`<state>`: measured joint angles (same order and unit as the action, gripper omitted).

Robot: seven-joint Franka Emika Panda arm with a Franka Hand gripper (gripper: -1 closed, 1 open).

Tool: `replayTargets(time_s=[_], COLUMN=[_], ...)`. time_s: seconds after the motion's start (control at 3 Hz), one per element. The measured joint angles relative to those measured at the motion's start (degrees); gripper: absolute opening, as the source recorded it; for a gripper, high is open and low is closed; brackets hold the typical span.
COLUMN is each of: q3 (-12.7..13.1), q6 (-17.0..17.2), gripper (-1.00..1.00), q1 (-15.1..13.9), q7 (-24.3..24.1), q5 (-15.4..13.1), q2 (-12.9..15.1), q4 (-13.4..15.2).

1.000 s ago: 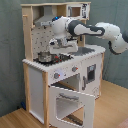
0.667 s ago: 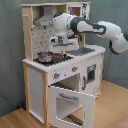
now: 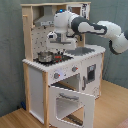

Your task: Play with the kitchen

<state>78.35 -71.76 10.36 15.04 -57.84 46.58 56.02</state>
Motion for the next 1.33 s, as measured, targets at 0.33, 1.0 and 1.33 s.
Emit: replayTargets(time_s=[0.33, 1.0, 1.33], q3=[0.0, -0.4, -1.6], q6=[-0.3, -6.4, -10.4], gripper=[1.00, 1.00, 1.00], q1=[0.0, -0.8, -2.1], q7=[0.0, 3.2, 7.4], q5=[-0.3, -3.5, -3.5], q2=[0.0, 0.0, 0.7], q4=[0.0, -0.5, -0.5])
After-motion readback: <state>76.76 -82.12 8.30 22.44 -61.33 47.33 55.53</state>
